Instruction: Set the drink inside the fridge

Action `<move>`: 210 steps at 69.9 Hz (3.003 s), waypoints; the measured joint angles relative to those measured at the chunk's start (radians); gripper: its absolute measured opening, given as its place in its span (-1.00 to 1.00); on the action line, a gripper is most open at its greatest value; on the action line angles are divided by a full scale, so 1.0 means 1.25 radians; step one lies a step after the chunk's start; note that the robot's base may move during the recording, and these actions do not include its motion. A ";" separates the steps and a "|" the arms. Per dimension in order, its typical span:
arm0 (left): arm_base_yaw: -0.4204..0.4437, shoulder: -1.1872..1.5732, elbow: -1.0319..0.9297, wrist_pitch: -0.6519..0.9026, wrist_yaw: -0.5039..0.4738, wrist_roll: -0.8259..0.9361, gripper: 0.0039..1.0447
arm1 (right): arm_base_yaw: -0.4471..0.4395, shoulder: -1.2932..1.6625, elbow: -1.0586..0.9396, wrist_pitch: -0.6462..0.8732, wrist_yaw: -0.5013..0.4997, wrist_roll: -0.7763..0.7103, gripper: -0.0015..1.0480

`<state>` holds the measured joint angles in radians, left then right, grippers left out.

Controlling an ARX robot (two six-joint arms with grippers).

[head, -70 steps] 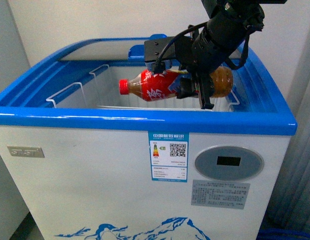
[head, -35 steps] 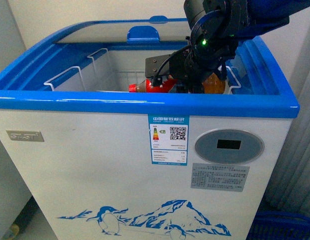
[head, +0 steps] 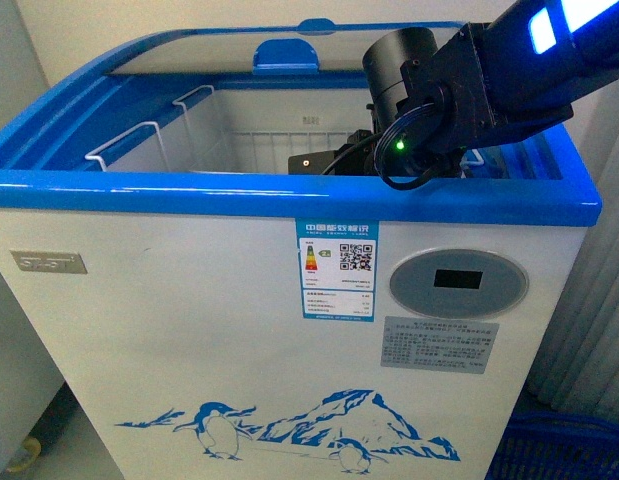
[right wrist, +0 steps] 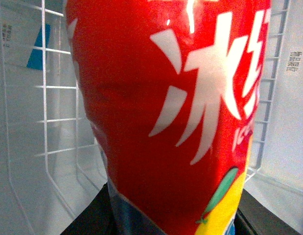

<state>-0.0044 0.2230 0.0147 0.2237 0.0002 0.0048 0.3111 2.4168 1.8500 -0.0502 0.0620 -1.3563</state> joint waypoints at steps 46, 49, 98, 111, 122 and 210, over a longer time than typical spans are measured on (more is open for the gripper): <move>0.000 -0.173 0.000 -0.178 0.000 0.000 -0.96 | -0.110 -0.497 -0.219 -0.099 -0.001 0.806 0.85; 0.000 -0.173 0.000 -0.178 0.000 0.000 -0.96 | -0.134 -0.558 -0.284 -0.121 0.006 0.879 0.85; 0.000 -0.174 0.000 -0.178 0.000 0.000 -0.96 | -0.248 -1.167 -1.167 0.493 -0.048 1.076 -0.68; 0.000 -0.174 0.000 -0.178 0.000 0.000 -0.96 | -0.248 -1.244 -1.270 0.512 -0.050 1.077 -0.95; 0.000 -0.174 0.000 -0.178 0.000 0.000 -0.96 | -0.248 -1.306 -1.330 0.511 -0.050 1.077 -0.95; 0.000 -0.174 0.000 -0.178 0.000 0.000 -0.96 | -0.248 -1.734 -1.468 0.240 -0.050 1.077 -0.95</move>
<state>-0.0044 0.0059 0.0147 0.0013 0.0002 0.0048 0.0017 0.2493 0.0151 0.2497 -0.0002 -0.0097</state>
